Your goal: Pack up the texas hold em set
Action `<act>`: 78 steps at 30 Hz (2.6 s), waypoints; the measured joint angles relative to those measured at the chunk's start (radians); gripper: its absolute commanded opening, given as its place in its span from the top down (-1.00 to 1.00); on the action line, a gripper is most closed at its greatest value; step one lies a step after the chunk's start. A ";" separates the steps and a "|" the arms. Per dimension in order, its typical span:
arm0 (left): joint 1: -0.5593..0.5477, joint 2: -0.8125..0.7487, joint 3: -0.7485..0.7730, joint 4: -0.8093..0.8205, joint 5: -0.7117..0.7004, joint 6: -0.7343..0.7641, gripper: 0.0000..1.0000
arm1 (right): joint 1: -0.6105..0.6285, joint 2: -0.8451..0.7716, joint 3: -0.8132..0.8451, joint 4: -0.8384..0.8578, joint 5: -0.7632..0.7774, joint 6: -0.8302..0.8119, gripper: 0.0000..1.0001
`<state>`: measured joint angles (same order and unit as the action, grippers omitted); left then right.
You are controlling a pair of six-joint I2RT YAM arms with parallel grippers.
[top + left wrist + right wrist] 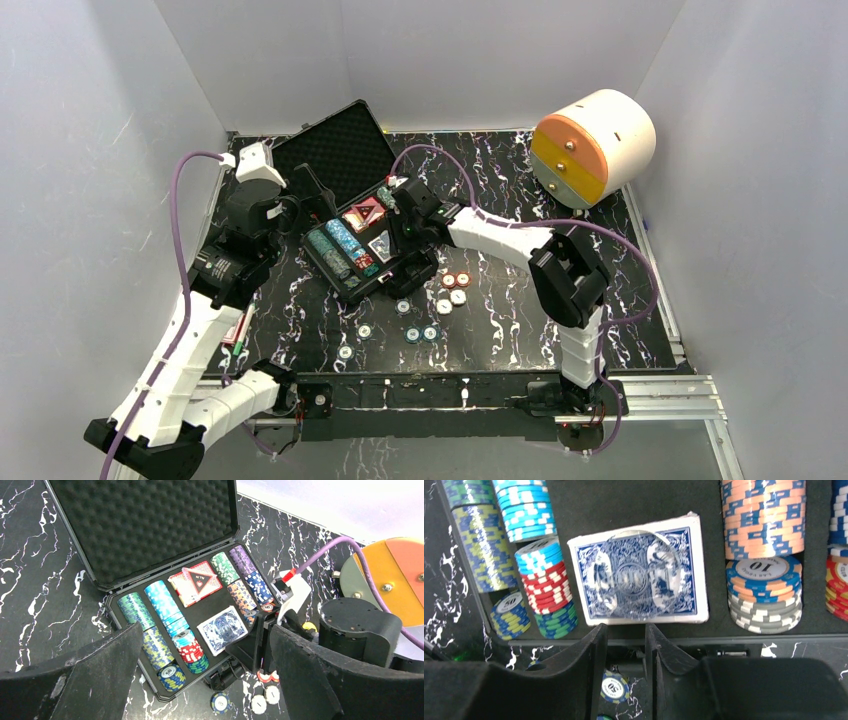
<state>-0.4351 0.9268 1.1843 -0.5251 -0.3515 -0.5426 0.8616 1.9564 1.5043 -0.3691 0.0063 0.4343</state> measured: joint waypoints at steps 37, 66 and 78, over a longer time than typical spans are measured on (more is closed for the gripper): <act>0.000 0.004 -0.015 0.000 0.038 -0.027 -0.97 | -0.462 -0.090 -0.287 -0.106 0.348 0.143 -0.47; 0.000 0.014 -0.017 -0.001 0.026 -0.026 -0.97 | -0.400 -0.105 -0.225 -0.111 0.325 0.062 0.02; 0.000 0.000 -0.017 -0.002 -0.006 -0.014 -0.97 | -0.049 -0.142 0.030 -0.129 0.320 0.061 -0.03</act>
<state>-0.4351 0.9264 1.1675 -0.5266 -0.3580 -0.5571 0.8124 1.8149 1.5341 -0.4984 0.3264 0.4957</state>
